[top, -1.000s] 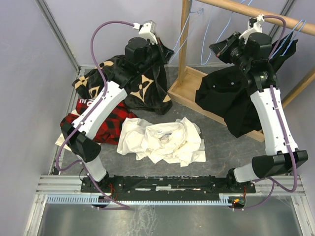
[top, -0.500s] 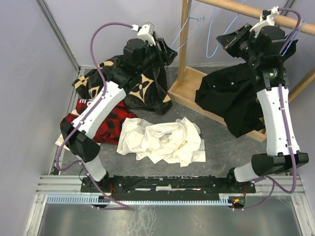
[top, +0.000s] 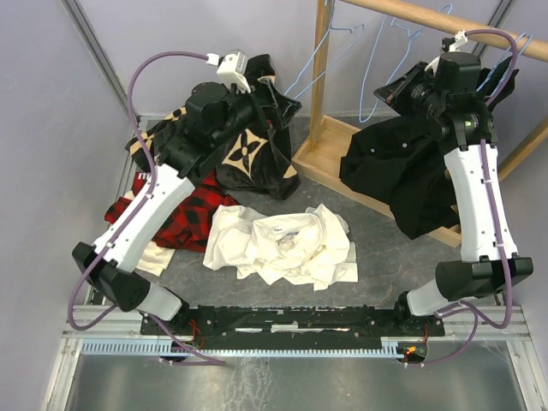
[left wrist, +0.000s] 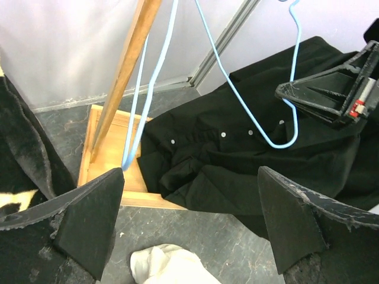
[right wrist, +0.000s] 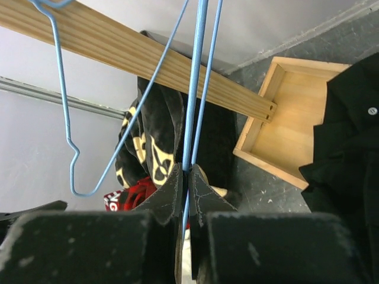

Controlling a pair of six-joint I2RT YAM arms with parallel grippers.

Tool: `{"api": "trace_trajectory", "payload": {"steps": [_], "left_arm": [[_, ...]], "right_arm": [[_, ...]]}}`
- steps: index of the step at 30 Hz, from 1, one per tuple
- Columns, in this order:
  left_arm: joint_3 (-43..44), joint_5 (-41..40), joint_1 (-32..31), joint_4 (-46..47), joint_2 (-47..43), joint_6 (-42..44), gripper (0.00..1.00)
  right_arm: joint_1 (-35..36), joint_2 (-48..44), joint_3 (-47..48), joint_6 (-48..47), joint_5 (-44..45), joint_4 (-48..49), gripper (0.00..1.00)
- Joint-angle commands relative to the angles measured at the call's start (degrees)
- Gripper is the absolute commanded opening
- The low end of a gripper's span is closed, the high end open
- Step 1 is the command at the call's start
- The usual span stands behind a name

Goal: Place the shirt on the hanger
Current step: Pick up the hanger from the clothesline.

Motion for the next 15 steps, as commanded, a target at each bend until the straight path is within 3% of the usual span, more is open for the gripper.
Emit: {"api": "trace_trajectory", "payload": {"steps": [1, 15], "left_arm": [[-4.02, -0.51, 0.11, 1.02, -6.38, 4.62, 0.99], [-23.4, -7.76, 0.01, -7.0, -27.25, 10.43, 0.99]], "right_arm": [[-0.23, -2.5, -1.03, -2.26, -1.19, -2.07, 0.0], [-0.14, -18.75, -17.56, -11.07, -7.2, -2.56, 0.0]]}}
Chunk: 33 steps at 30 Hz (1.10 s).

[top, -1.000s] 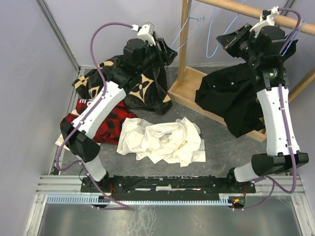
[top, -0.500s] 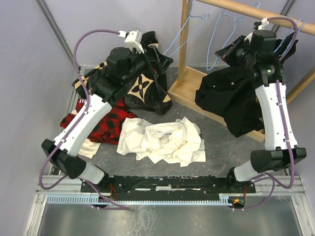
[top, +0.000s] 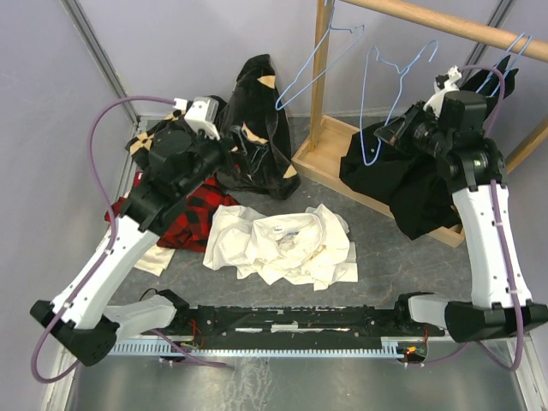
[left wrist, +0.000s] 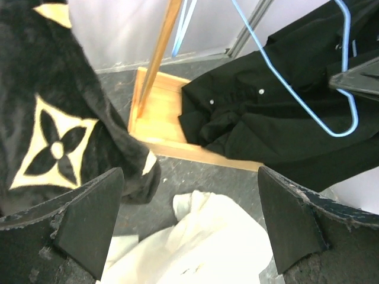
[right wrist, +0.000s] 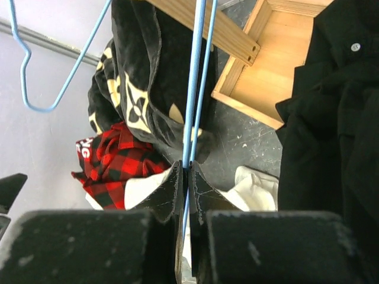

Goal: Place the shirt on the hanger
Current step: Pick up the hanger from the clothesline, then adjust the hanger.

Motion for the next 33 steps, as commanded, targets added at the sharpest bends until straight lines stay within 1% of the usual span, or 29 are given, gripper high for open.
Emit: {"api": "trace_trajectory", "payload": {"steps": [1, 5, 10, 13, 18, 21, 26, 30, 33], "left_arm": [[-4.47, -3.34, 0.05, -2.91, -7.1, 3.71, 0.99], [-8.66, -4.84, 0.1, -5.34, -12.79, 3.81, 0.99], [-11.74, -5.65, 0.03, -9.22, -18.21, 4.88, 0.99], [-12.66, -4.71, 0.05, -11.29, -20.06, 6.18, 0.99], [-13.3, -4.48, -0.01, -13.9, -21.53, 7.15, 0.99], [-13.54, -4.6, 0.05, -14.85, -21.53, 6.86, 0.99], [-13.22, -5.06, 0.06, -16.14, -21.49, 7.08, 1.0], [-11.73, -5.5, 0.04, -17.39, -21.4, 9.41, 1.0], [-9.81, -3.96, 0.0, -18.71, -21.19, 12.66, 1.0]], "right_arm": [[-0.14, -7.15, -3.64, -4.85, -4.43, 2.55, 0.0], [-0.14, -11.89, -8.43, -7.96, -9.53, 2.39, 0.0], [0.06, -17.7, -11.75, -16.18, -10.7, -3.22, 0.0], [0.76, -20.51, -13.37, -18.58, -11.4, -5.68, 0.0], [0.78, -23.84, -14.01, -24.21, -13.78, -10.94, 0.0], [0.86, -26.87, -15.0, -26.39, -12.48, -12.12, 0.0], [0.86, -29.86, -16.96, -29.75, -13.82, -12.57, 0.0], [0.9, -30.86, -17.09, -31.64, -15.21, -13.27, 0.0], [0.95, -32.01, -16.11, -32.99, -18.41, -13.92, 0.0]]}}
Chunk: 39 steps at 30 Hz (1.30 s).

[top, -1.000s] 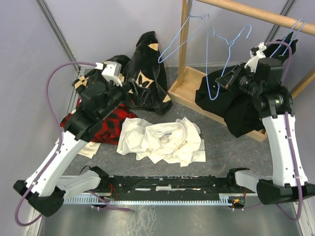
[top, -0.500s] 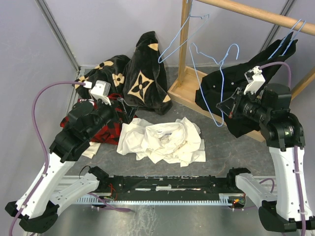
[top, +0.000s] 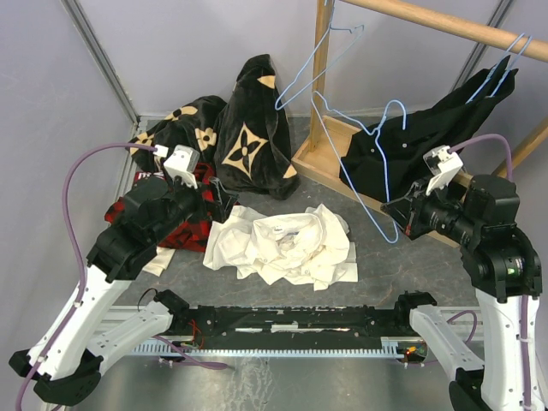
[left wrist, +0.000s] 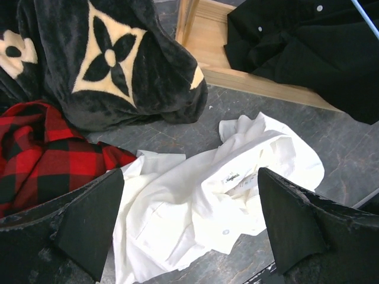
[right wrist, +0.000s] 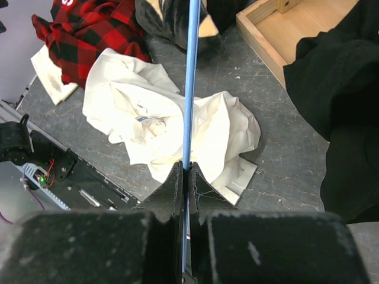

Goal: Place the shirt on the hanger
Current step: Adjust the hanger.

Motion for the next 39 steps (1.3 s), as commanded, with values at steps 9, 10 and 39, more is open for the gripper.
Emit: {"api": "trace_trajectory", "payload": {"steps": [9, 10, 39], "left_arm": [[10.44, 0.12, 0.03, -2.28, -1.86, 15.61, 0.99], [11.4, -0.11, 0.03, -2.32, -1.9, 16.38, 0.99], [14.85, 11.08, 0.03, -9.42, -6.76, 19.67, 0.97]], "right_arm": [[0.62, -3.12, 3.05, -5.21, -17.15, -0.06, 0.0], [0.75, -3.41, 2.88, -5.19, -18.34, 0.06, 0.0], [40.49, 22.83, 16.24, -20.92, -5.24, -11.64, 0.0]]}}
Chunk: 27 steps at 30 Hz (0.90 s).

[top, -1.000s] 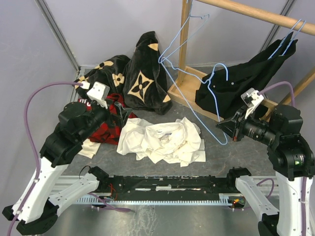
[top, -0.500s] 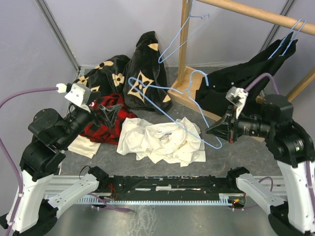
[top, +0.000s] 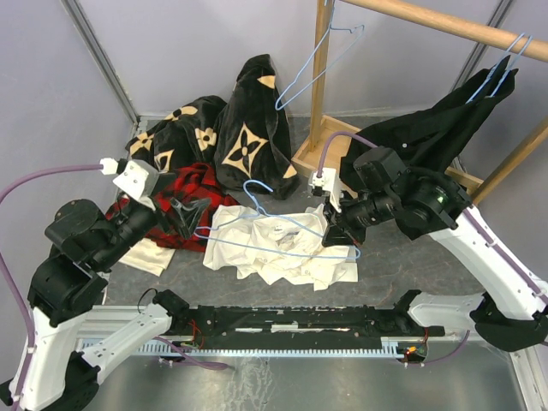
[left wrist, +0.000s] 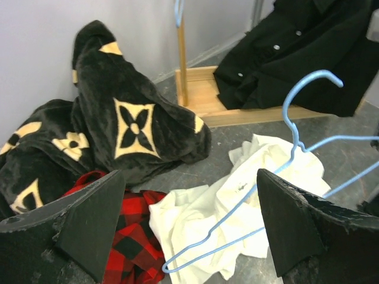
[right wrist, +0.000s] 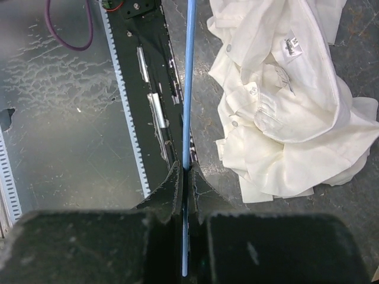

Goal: Place the shirt on the hanger
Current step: Adjust the hanger.

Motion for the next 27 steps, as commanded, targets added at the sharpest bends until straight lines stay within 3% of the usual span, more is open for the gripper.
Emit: {"api": "trace_trajectory", "payload": {"steps": [1, 17, 27], "left_arm": [[-1.68, 8.3, -0.04, -0.91, -2.16, 2.22, 0.96], [-6.38, 38.98, 0.03, 0.98, 0.68, -1.01, 0.87], [-8.77, 44.96, 0.02, 7.37, 4.23, -4.45, 0.86]], "right_arm": [[0.26, -2.58, 2.75, -1.95, -5.17, 0.71, 0.0], [0.25, -3.98, 6.72, -4.2, -11.84, -5.81, 0.0], [0.26, -1.94, 7.22, -4.32, -16.99, -4.81, 0.0]]}}
